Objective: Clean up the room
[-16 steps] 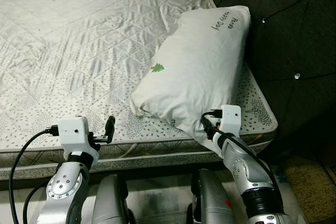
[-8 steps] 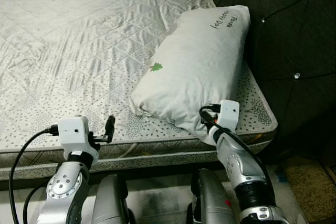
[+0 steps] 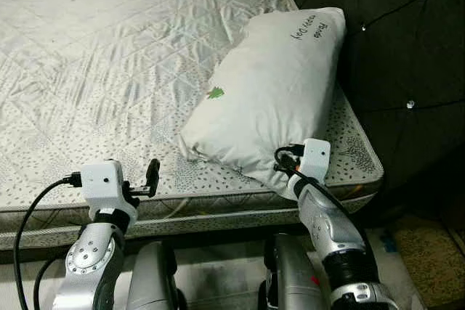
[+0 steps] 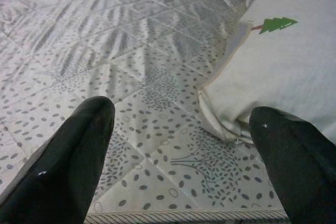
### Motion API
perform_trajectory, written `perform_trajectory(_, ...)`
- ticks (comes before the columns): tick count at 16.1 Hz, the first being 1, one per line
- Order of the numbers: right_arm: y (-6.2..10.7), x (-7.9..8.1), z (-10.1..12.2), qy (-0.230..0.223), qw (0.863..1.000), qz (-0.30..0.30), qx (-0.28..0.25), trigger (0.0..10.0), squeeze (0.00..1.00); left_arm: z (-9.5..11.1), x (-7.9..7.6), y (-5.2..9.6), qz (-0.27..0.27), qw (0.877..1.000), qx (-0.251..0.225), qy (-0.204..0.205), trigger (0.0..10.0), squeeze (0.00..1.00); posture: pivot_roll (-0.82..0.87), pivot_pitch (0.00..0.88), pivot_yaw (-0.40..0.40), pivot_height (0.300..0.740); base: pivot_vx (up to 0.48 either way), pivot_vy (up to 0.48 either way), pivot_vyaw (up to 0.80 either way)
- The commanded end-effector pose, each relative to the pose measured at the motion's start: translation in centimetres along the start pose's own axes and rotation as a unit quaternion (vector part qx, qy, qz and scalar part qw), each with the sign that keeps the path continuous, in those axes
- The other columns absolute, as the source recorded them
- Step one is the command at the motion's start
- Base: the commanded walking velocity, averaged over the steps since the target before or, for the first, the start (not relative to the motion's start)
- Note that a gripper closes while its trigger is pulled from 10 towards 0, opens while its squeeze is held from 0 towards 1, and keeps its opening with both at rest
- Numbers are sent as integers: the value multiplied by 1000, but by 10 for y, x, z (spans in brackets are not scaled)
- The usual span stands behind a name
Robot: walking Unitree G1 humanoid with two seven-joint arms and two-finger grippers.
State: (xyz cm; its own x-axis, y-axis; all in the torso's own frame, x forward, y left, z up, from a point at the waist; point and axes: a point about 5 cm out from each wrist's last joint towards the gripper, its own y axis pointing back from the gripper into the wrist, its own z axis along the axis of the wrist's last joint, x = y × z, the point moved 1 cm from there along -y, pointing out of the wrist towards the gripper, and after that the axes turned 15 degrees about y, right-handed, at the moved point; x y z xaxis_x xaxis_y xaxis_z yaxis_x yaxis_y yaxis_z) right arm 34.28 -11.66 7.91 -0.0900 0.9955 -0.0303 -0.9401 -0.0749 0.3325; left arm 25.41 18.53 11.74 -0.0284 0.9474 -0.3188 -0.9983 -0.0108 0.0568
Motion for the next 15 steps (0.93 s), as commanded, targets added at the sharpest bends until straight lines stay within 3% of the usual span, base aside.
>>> perform_trajectory(1, -2, 8, 0, -1, 1000, 18, 1, 0, 0, -2, 0, -1, 0, 1000, 3, -3, 10000, 0, -15, 162, -31, 586, 0, 0, 0)
perform_trajectory(4, -5, 5, 4, 5, 1000, 16, -7, 0, 0, -2, 0, -1, 0, 1000, 1, -2, 10000, 0, -10, 141, -26, 586, 0, 0, 0)
perform_trajectory(6, -11, -9, 14, 15, 1000, -3, -22, 0, 0, -4, 1, -2, 2, 1000, 1, -2, 10000, 0, -8, 122, -28, 586, 0, 0, 0)
perform_trajectory(10, -23, -59, 50, 45, 995, -73, -50, 0, 0, -5, 0, -6, 2, 1000, -3, -1, 10000, 0, -10, 91, -30, 586, 0, 0, 0)
perform_trajectory(15, -23, -59, 50, 45, 995, -73, -50, 0, 0, -5, 0, -6, 2, 1000, -3, -1, 10000, 0, -10, 91, -30, 586, 0, 0, 0)
